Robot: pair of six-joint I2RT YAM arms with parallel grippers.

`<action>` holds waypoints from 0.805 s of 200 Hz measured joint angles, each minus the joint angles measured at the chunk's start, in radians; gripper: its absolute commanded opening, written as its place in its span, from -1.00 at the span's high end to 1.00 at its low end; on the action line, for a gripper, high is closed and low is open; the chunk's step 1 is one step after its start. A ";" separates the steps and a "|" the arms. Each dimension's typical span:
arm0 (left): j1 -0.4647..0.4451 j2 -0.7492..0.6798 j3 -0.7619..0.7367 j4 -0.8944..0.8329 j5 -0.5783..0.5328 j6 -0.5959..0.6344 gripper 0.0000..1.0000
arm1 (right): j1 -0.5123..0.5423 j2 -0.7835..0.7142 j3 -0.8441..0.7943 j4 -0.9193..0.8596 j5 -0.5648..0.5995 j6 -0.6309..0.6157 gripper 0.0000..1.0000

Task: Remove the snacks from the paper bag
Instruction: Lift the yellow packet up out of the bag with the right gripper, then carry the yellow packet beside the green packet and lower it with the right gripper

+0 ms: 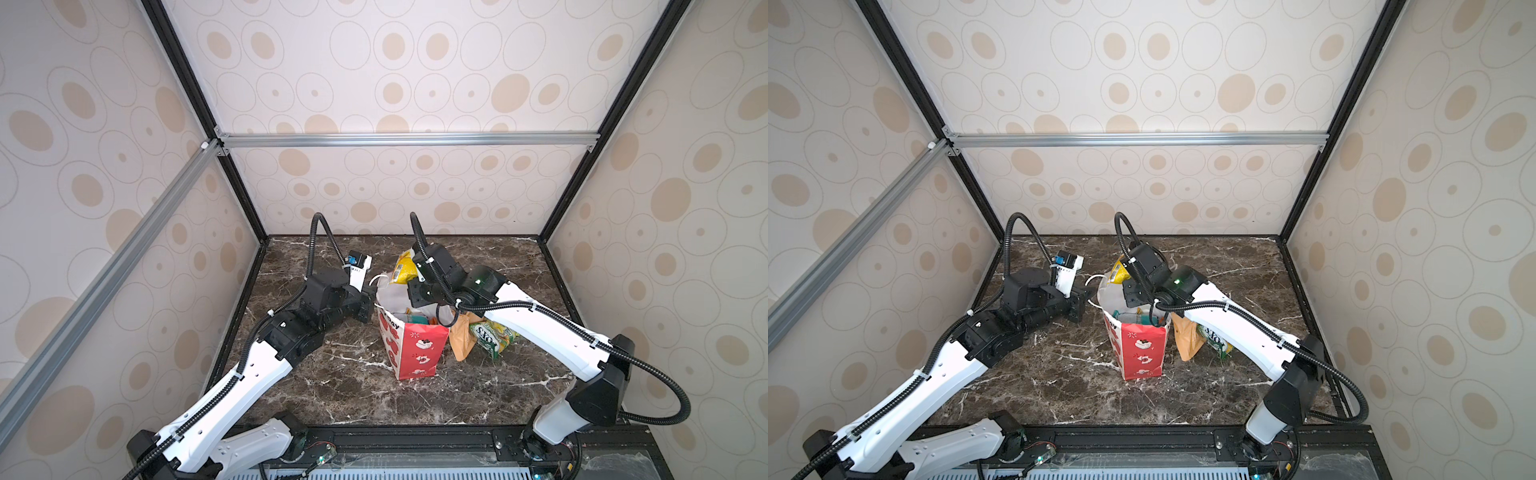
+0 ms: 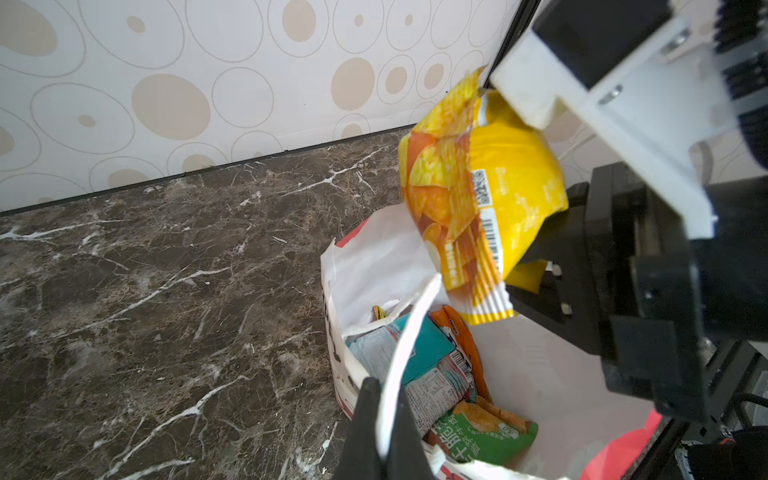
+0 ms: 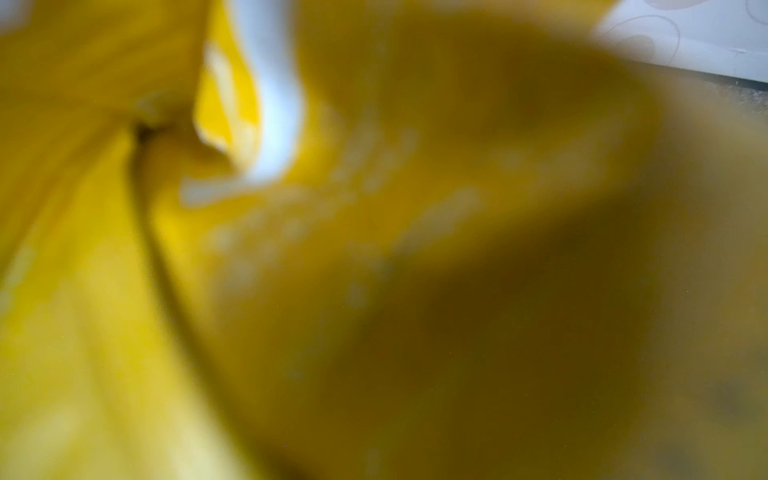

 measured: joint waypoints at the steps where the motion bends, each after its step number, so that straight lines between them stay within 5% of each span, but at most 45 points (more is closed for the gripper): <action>1: 0.000 0.000 0.000 0.000 0.000 0.000 0.94 | 0.000 0.000 0.000 0.000 0.001 0.000 1.00; 22: 0.000 0.000 0.000 0.000 0.000 0.000 0.87 | 0.000 0.000 0.001 -0.002 0.003 -0.001 1.00; 80: 0.000 -0.018 -0.003 0.046 0.046 0.003 -0.17 | 0.000 -0.058 0.069 -0.004 0.006 -0.018 1.00; 126: 0.001 -0.101 -0.036 0.160 0.203 0.002 -0.52 | -0.018 -0.219 0.105 0.036 0.058 -0.047 1.00; 161: -0.017 -0.111 -0.040 0.225 0.335 -0.006 -0.74 | -0.126 -0.334 0.099 0.045 0.089 -0.050 1.00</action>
